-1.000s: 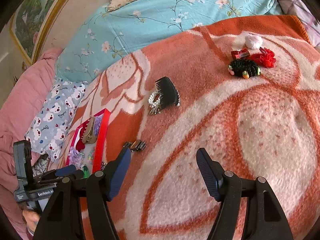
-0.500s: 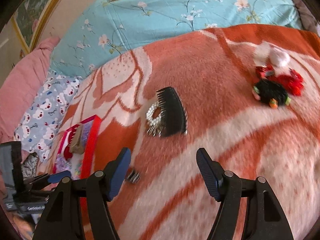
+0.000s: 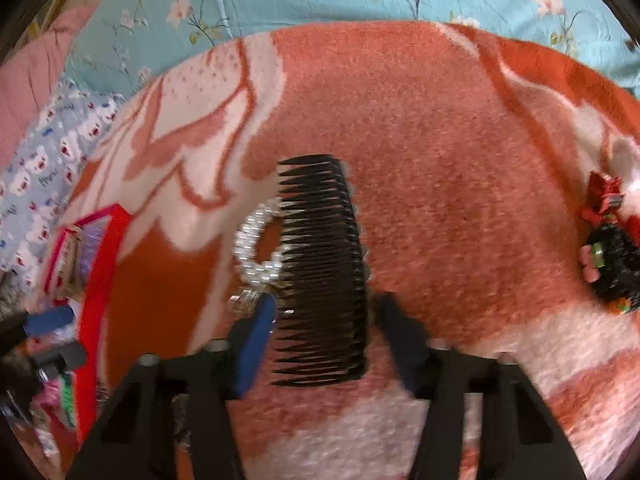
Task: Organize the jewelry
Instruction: 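Grasp the pearl scrunchie with left tool while right tool grasps the black comb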
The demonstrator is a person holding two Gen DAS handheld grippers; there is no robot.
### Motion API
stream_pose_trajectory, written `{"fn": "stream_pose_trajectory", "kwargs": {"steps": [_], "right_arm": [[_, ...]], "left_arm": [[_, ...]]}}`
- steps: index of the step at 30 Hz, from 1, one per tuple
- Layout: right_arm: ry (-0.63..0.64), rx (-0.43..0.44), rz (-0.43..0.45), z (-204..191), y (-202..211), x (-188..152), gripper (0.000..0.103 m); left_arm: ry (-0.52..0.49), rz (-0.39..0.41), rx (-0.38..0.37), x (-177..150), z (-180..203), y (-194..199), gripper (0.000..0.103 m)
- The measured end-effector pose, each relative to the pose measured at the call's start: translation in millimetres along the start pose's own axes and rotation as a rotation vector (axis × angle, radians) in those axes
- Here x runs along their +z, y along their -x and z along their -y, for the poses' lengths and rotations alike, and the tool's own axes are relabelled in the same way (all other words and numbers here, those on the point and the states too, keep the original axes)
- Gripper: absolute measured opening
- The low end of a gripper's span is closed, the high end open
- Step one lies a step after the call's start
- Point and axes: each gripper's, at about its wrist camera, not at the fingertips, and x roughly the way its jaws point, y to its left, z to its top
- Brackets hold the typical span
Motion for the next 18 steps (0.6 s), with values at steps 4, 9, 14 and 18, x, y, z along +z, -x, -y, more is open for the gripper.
{"fn": "stream_pose_trajectory", "kwargs": {"steps": [4, 9, 14, 18], "right_arm": [[-0.042, -0.009, 0.024, 16.2, 16.8, -5.4, 0.048], [-0.11, -0.013, 0.039, 39.2, 38.4, -16.8, 0.048], [-0.129, -0.011, 0.023, 46.6, 43.5, -21.4, 0.049], [-0.132, 0.003, 0.033, 45.7, 40.5, -19.1, 0.052]], "left_arm": [[-0.015, -0.015, -0.022, 14.3, 15.4, -17.2, 0.074], [-0.04, -0.032, -0.041, 37.1, 44.2, -43.1, 0.074], [-0.069, -0.056, -0.017, 60.5, 71.2, -77.4, 0.081], [-0.088, -0.082, -0.006, 69.0, 82.5, -102.9, 0.081]]}}
